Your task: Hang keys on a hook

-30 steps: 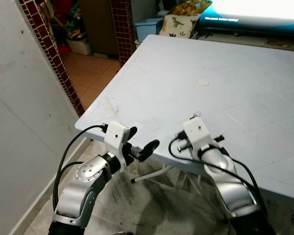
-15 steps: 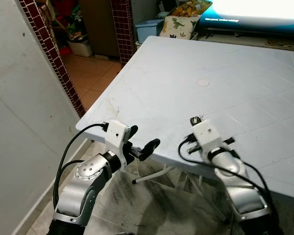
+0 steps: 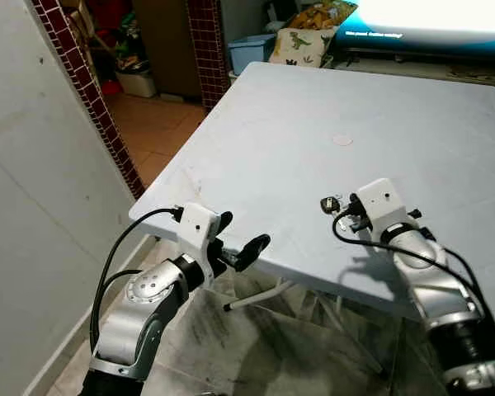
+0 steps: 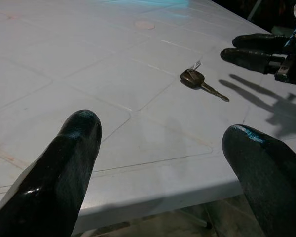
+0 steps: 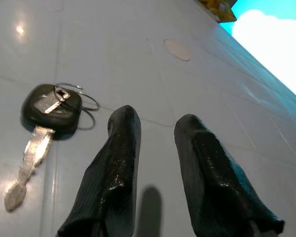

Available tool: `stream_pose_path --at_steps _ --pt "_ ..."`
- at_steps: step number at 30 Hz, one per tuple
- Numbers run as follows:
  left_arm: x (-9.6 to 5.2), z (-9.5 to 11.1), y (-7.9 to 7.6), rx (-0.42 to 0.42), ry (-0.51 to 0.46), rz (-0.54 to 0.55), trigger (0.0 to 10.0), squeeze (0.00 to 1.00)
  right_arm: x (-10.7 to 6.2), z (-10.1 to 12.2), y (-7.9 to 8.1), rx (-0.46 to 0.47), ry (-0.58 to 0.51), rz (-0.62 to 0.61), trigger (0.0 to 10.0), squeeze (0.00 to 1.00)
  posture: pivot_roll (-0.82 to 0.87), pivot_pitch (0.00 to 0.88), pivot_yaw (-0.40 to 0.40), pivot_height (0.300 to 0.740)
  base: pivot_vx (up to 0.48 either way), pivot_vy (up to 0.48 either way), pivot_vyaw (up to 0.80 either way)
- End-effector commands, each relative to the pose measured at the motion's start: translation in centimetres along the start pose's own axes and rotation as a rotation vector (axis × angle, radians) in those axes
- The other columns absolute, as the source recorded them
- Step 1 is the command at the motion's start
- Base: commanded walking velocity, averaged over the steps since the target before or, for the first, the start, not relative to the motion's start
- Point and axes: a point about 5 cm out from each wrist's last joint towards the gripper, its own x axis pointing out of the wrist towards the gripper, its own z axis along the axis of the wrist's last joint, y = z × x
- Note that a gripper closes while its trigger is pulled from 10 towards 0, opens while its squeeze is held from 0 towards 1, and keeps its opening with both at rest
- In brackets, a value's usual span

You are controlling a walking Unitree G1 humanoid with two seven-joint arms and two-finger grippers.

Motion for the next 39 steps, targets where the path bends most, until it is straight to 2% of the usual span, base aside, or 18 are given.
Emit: stream_pose_path --at_steps 1,2,3,4,8,15,22,23,24,25,27,39 --pt "-0.2 0.3 0.0 0.004 -0.004 -0.005 10.0 0.0 0.2 0.1 0.4 -0.027 -0.025 0.065 10.0 0.25 0.01 0.044 0.111 0.74 0.0 0.0 0.0" --pt "-0.2 0.2 0.0 0.004 -0.004 -0.006 10.0 0.0 0.2 0.0 0.4 -0.038 -0.032 0.092 10.0 0.09 0.01 0.044 0.111 0.74 0.0 0.0 0.0" --pt "-0.2 0.2 0.0 0.004 -0.004 -0.006 10.0 0.0 0.2 0.0 0.4 -0.038 -0.032 0.092 10.0 0.09 0.01 0.044 0.111 0.74 0.0 0.0 0.0" --pt "-0.2 0.2 0.0 0.003 -0.003 -0.006 10.0 0.0 0.2 -0.1 0.5 -0.052 -0.041 0.122 10.0 0.0 0.01 0.044 0.111 0.74 0.0 0.0 0.0" --pt "-0.2 0.3 0.1 0.004 -0.003 -0.008 10.0 0.0 0.1 -0.6 0.7 -0.078 -0.048 0.212 10.0 0.0 0.01 0.047 0.114 0.74 0.0 0.0 0.0" --pt "-0.1 0.3 0.0 0.004 -0.004 -0.009 10.0 0.0 0.2 -0.5 0.2 -0.073 -0.083 0.223 10.0 0.0 0.01 0.047 0.114 0.74 0.0 0.0 0.0" --pt "-0.1 0.3 -0.1 0.003 -0.005 -0.012 10.0 0.0 0.6 -0.2 0.4 -0.106 -0.109 0.222 10.0 0.0 0.0 0.048 0.114 0.74 0.0 0.0 0.0" --pt "-0.1 0.4 0.0 0.004 -0.005 -0.011 10.0 0.0 0.8 -0.3 0.4 -0.094 -0.106 0.224 6.5 0.0 0.01 0.049 0.114 0.74 0.0 0.0 0.0" --pt "-0.1 0.4 0.0 0.004 -0.005 -0.011 10.0 0.0 1.0 -0.4 0.4 -0.088 -0.098 0.227 2.1 0.0 0.01 0.049 0.114 0.74 0.0 0.0 0.0" --pt "-0.1 0.4 0.0 0.004 -0.005 -0.011 10.0 0.0 1.0 -0.4 0.4 -0.088 -0.098 0.227 2.1 0.0 0.01 0.049 0.114 0.74 0.0 0.0 0.0" --pt "-0.1 0.4 0.0 0.004 -0.005 -0.01 10.0 0.0 1.1 -0.5 0.3 -0.076 -0.09 0.224 0.0 0.0 0.01 0.049 0.115 0.74 0.0 0.0 0.0" --pt "-0.2 0.4 -0.1 0.004 -0.003 -0.012 10.0 0.0 1.5 -0.5 0.6 -0.051 -0.094 0.232 0.0 0.0 0.01 0.051 0.116 0.74 0.0 0.0 0.0"
